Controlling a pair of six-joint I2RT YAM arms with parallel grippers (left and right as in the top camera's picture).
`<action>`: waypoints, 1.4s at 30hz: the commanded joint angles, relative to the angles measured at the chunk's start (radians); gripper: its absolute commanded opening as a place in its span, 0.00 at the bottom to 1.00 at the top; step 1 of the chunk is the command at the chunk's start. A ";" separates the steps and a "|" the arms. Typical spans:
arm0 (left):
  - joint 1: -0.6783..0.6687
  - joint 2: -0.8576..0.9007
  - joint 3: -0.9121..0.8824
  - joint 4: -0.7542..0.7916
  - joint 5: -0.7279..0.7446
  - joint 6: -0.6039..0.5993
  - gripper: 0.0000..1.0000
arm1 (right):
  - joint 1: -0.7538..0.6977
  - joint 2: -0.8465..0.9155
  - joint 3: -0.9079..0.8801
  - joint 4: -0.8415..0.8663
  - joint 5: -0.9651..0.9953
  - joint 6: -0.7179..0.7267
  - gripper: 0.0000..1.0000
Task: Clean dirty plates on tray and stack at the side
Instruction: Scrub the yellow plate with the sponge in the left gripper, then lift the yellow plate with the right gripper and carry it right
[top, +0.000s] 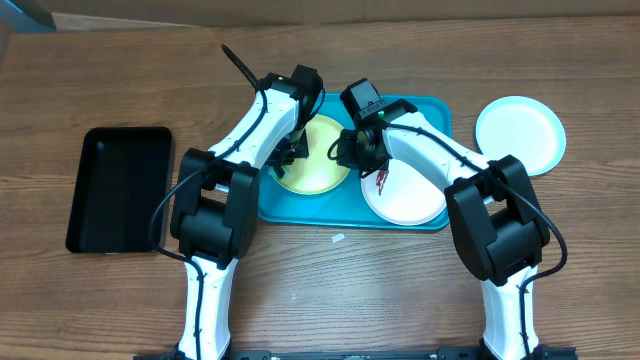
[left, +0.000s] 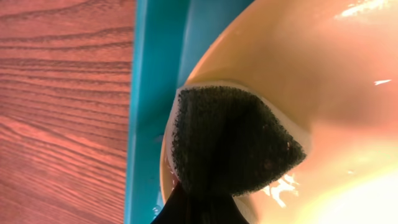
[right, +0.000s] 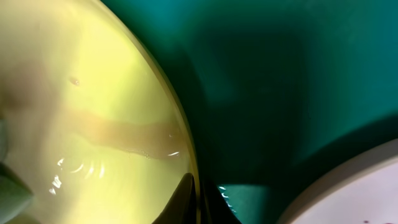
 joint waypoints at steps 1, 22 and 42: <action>0.029 -0.011 -0.009 -0.006 -0.078 -0.037 0.04 | -0.022 0.028 -0.020 -0.014 0.072 -0.022 0.04; 0.144 -0.377 0.008 -0.084 0.283 0.134 0.04 | -0.022 -0.165 0.209 -0.155 0.257 -0.249 0.04; 0.124 -0.375 0.005 -0.084 0.312 0.132 0.04 | 0.169 -0.271 0.396 -0.301 1.214 -0.560 0.04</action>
